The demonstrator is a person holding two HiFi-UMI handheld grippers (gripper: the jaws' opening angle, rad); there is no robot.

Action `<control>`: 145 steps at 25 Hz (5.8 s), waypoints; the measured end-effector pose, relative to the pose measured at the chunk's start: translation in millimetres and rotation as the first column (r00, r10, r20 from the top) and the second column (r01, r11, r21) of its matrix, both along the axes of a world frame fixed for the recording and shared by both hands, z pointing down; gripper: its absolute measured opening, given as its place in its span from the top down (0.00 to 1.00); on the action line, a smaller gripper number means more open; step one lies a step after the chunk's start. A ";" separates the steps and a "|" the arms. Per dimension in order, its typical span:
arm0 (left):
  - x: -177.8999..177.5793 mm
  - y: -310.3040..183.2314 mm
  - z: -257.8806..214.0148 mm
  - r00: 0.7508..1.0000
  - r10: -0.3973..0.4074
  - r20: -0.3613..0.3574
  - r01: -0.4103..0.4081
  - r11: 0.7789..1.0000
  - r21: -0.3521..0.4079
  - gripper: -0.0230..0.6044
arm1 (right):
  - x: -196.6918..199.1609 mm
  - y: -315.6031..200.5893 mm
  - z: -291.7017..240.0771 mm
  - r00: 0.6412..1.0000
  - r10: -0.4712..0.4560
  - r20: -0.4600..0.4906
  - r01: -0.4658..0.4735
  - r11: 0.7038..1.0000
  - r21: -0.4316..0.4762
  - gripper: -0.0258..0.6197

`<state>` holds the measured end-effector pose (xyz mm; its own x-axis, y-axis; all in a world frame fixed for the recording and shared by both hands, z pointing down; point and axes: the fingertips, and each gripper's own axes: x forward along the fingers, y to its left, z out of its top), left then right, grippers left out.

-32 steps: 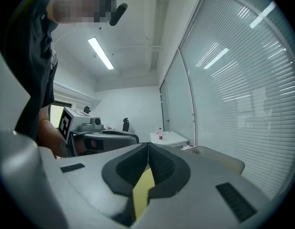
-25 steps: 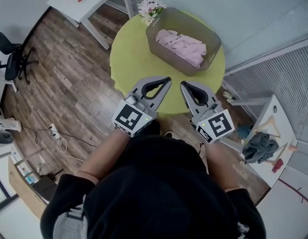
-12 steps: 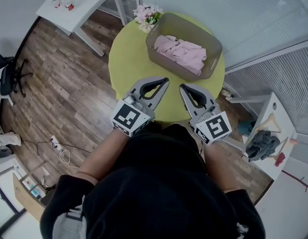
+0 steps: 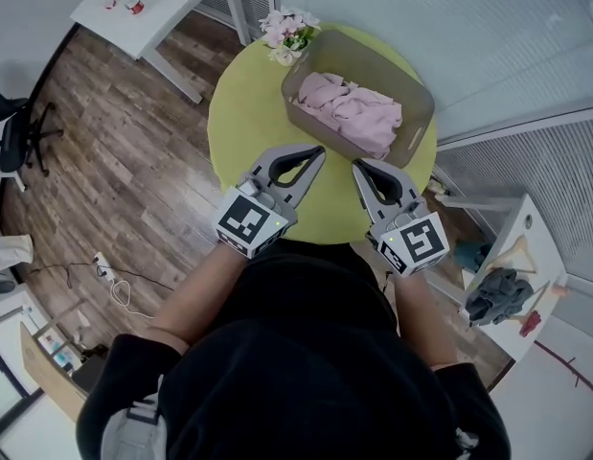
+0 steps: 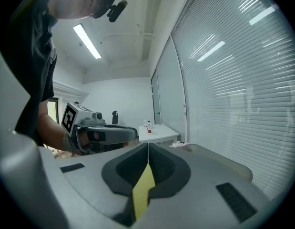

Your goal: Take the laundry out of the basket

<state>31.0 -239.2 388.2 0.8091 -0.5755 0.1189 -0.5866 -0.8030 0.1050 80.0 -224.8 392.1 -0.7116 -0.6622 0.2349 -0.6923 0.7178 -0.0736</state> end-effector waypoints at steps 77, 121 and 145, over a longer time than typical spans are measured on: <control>5.2 -223.2 80.5 0.970 -0.241 -0.034 0.242 0.970 0.018 0.95 | -4.7 -192.7 409.3 0.530 -0.614 -0.585 0.097 0.730 -0.677 0.23; -4.5 -133.4 15.9 0.981 -0.191 0.043 0.183 0.973 0.143 0.95 | 11.1 -172.6 218.4 0.599 -0.434 -0.673 0.107 0.876 -0.470 0.32; -38.0 -53.6 -34.2 0.988 -0.151 -0.003 0.148 0.960 0.240 0.95 | -29.5 -124.4 87.2 0.590 -0.266 -0.763 0.110 0.962 -0.250 0.32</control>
<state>-7.0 -292.7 354.0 0.7108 -0.7029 -0.0252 -0.7020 -0.7066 -0.0887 50.5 -349.3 479.2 -0.3042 -0.4330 0.8485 -0.3885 0.8697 0.3045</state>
